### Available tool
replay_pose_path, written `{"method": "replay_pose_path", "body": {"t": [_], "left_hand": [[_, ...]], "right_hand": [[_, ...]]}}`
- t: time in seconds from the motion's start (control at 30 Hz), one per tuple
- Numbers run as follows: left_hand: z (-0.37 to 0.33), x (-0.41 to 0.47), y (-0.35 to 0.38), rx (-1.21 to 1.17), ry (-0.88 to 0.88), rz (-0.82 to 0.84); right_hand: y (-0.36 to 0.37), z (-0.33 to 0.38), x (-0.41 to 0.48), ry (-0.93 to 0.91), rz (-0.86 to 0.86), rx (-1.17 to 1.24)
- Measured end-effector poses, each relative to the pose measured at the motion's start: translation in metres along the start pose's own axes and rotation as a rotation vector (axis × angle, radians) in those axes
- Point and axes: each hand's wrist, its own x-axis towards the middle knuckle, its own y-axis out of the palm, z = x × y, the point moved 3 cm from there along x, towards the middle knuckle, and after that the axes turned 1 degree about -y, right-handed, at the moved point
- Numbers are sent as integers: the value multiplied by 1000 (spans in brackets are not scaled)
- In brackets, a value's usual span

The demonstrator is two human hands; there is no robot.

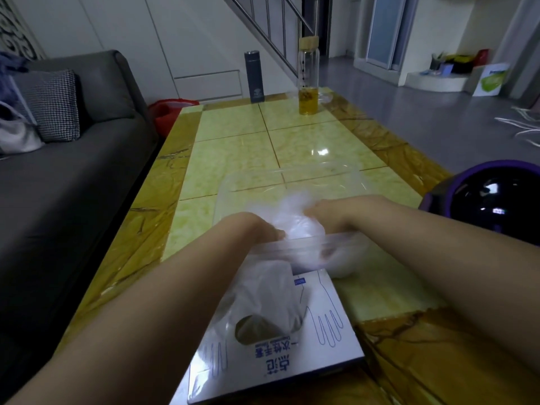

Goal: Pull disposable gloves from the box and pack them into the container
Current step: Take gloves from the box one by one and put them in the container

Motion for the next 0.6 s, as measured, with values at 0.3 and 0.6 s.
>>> {"method": "replay_pose_path", "body": {"t": [0.3, 0.6], "left_hand": [[-5, -2, 0, -45, 113, -106], [10, -141, -4, -545, 396, -834]], "right_hand": [[11, -4, 15, 20, -9, -34], [-24, 35, -121, -237, -833, 363]]}}
